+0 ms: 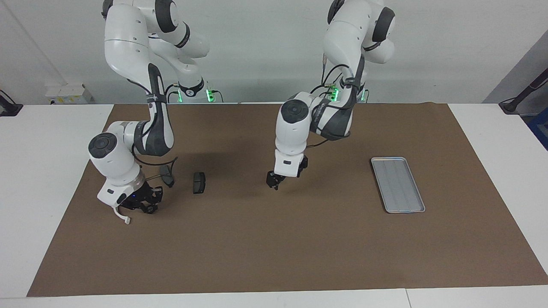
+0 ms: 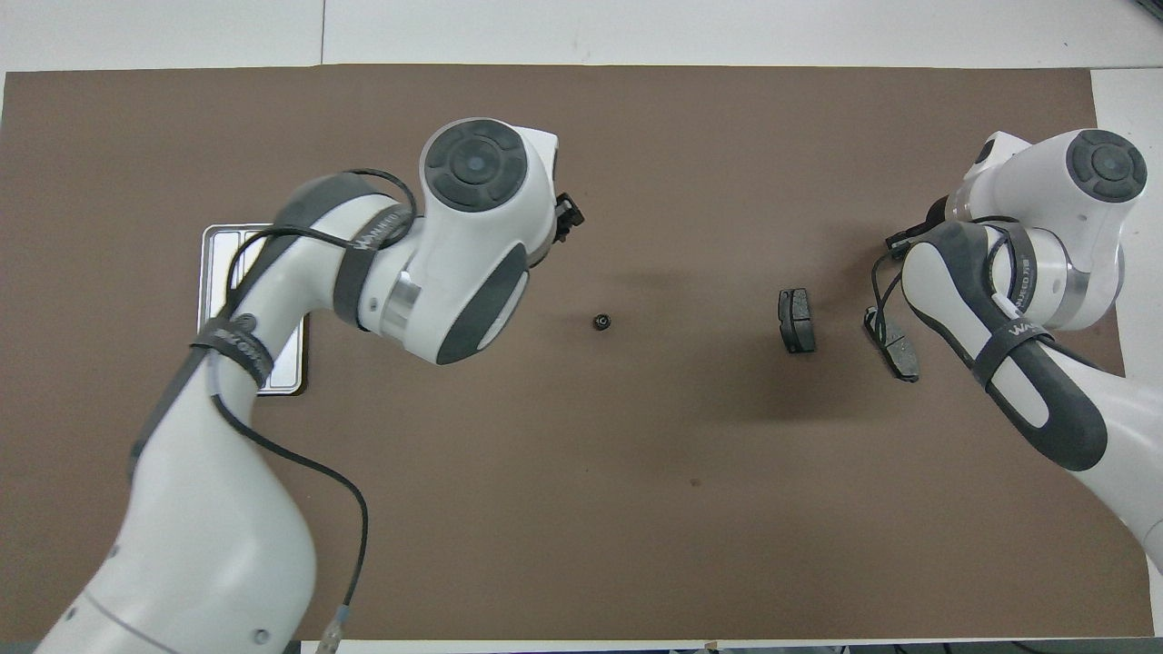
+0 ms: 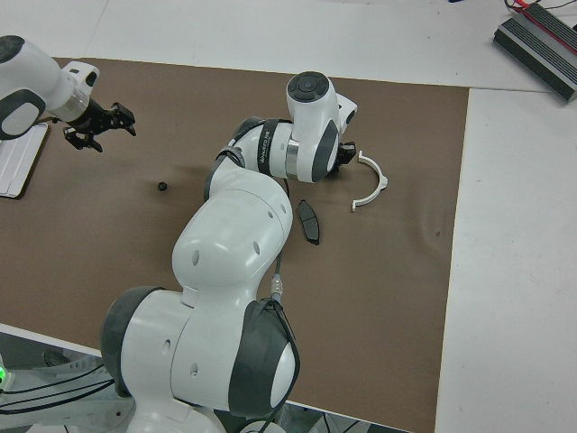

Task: Place bearing gear from tray to pile

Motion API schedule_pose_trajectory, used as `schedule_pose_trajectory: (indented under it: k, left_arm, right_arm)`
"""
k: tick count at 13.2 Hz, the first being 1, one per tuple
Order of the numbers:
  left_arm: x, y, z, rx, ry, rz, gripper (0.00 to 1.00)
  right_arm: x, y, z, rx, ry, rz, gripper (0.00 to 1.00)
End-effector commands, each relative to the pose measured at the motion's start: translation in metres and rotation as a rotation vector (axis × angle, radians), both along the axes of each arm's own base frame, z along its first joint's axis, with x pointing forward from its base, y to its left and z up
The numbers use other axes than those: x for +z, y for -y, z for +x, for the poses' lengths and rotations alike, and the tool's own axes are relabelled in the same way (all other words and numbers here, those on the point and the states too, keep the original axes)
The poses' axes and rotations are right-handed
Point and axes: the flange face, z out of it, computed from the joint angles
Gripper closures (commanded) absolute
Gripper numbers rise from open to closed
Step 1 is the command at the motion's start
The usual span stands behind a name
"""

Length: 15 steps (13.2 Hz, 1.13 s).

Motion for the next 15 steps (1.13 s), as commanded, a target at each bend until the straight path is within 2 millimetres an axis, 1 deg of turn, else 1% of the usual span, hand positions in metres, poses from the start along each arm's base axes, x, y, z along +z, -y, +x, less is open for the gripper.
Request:
schedule_pose_trajectory:
  k: [1,2,3,4,5,6,7,8,9,10,11,12,13,14,15]
  left_arm:
    - [0.072,-0.099,0.007,-0.012,0.0,-0.001,0.0]
    - [0.093,-0.135,0.006,-0.046,-0.015,0.009,0.0]
    - [0.11,-0.167,0.004,-0.087,-0.023,0.016,0.0]
    - [0.126,-0.191,-0.001,-0.13,-0.029,0.019,0.0]
    - [0.141,-0.223,-0.006,-0.156,-0.04,0.025,0.0]
    - [0.158,-0.249,-0.014,-0.206,-0.046,0.027,0.0]
    - [0.17,-0.276,-0.021,-0.25,-0.049,0.029,0.0]
    - [0.175,-0.293,-0.024,-0.284,-0.058,0.032,0.0]
    - [0.182,-0.308,-0.03,-0.312,-0.065,0.032,0.0]
    - [0.184,-0.323,-0.035,-0.332,-0.079,0.03,0.0]
    - [0.185,-0.331,-0.04,-0.365,-0.092,0.028,0.0]
    - [0.181,-0.338,-0.045,-0.384,-0.112,0.024,0.0]
    - [0.176,-0.34,-0.055,-0.389,-0.128,0.023,0.0]
    - [0.172,-0.342,-0.06,-0.398,-0.127,0.022,0.0]
    - [0.17,-0.342,-0.059,-0.407,-0.119,0.023,0.0]
  right_arm:
    - [-0.004,0.003,-0.002,0.01,0.013,0.009,0.94]
    - [-0.003,0.003,-0.001,0.01,0.015,0.009,0.72]
    - [-0.002,0.001,-0.001,0.006,0.015,0.011,0.41]
    - [0.003,-0.005,0.002,-0.001,0.023,0.011,0.32]
    - [0.012,-0.009,0.003,-0.009,0.026,0.012,0.29]
    - [0.027,-0.017,0.005,-0.012,0.038,0.013,0.25]
    - [0.04,-0.025,0.007,-0.027,0.043,0.015,0.23]
    - [0.053,-0.031,0.008,-0.054,0.055,0.02,0.22]
    - [0.063,-0.042,0.009,-0.088,0.069,0.027,0.22]
    - [0.07,-0.068,0.011,-0.12,0.075,0.037,0.2]
    - [0.073,-0.085,0.01,-0.153,0.056,0.039,0.12]
    - [0.076,-0.108,0.007,-0.172,0.046,0.041,0.03]
    - [0.077,-0.134,0.003,-0.18,0.035,0.036,0.0]
    - [0.076,-0.164,-0.004,-0.167,0.016,0.016,0.0]
    - [0.079,-0.194,-0.011,-0.181,0.013,-0.007,0.0]
